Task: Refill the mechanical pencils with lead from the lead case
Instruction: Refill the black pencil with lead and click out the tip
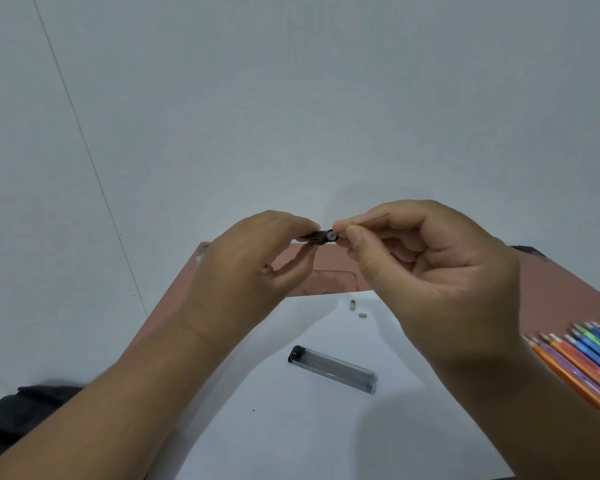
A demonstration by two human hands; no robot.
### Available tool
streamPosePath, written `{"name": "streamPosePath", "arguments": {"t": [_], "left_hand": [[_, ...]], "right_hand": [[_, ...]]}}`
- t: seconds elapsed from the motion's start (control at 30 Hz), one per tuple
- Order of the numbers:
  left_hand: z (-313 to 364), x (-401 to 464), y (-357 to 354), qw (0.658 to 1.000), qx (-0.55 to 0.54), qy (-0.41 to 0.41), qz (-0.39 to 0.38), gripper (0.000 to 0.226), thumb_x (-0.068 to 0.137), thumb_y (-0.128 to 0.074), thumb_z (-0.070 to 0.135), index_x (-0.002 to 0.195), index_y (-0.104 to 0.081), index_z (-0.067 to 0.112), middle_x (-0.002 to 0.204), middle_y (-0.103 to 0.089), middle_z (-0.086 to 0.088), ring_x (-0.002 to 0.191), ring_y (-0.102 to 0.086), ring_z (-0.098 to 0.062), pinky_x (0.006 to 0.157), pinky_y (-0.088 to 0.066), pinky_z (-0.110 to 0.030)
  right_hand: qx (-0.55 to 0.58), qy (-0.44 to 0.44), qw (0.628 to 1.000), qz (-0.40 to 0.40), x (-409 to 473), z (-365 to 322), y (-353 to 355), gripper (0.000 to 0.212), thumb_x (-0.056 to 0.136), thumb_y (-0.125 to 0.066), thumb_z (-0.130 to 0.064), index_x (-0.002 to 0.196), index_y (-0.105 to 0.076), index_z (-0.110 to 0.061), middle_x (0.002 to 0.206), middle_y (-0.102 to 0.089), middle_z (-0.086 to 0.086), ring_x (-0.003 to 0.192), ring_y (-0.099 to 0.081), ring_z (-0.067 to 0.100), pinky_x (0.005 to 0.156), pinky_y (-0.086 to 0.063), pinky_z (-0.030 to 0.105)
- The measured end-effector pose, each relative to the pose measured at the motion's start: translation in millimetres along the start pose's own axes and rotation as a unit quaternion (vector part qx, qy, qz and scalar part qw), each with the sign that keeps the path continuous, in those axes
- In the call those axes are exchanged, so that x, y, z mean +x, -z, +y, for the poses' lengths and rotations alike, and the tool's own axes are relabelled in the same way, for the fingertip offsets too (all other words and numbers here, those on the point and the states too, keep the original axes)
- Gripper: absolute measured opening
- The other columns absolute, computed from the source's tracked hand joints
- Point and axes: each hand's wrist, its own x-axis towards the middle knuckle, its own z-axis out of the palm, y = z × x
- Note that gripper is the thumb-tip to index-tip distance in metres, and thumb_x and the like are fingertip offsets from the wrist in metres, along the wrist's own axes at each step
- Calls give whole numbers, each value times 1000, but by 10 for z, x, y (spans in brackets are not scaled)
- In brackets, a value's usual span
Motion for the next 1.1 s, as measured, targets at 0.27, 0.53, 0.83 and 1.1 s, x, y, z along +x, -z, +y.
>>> {"name": "streamPosePath", "arguments": {"t": [0.27, 0.53, 0.83, 1.1], "left_hand": [[6, -8, -1, 1000, -2, 6, -7, 14, 87, -72, 10, 101, -74, 15, 92, -72, 8, 86, -66, -10, 73, -58, -36], [15, -6, -17, 1000, -15, 16, -12, 15, 89, -67, 17, 102, -75, 17, 92, -72, 9, 86, -66, -7, 74, -57, -33], [117, -36, -48, 995, -49, 74, -38, 20, 87, -62, 29, 100, -73, 19, 90, -72, 13, 83, -65, -3, 74, -51, -18], [83, -50, -40, 987, -79, 140, -28, 16, 85, -76, 14, 100, -73, 21, 91, -70, 18, 87, -67, 1, 77, -50, -8]], "right_hand": [[-43, 14, 999, -7, 6, 0, 21, 12, 88, -74, 4, 94, -75, -6, 92, -77, 0, 88, -76, 15, 81, -58, 23], [-131, 47, 990, 0, 25, 38, 25, 11, 87, -74, -4, 95, -78, -11, 98, -76, -7, 94, -73, 8, 81, -58, 23], [-154, -54, 987, 6, 17, 46, 12, 25, 86, -78, -12, 106, -78, -27, 99, -76, -19, 96, -71, -2, 86, -57, 23], [-174, -70, 982, -3, 31, 76, 21, 25, 86, -74, -15, 108, -77, -29, 102, -74, -23, 96, -71, -2, 84, -57, 23]]}}
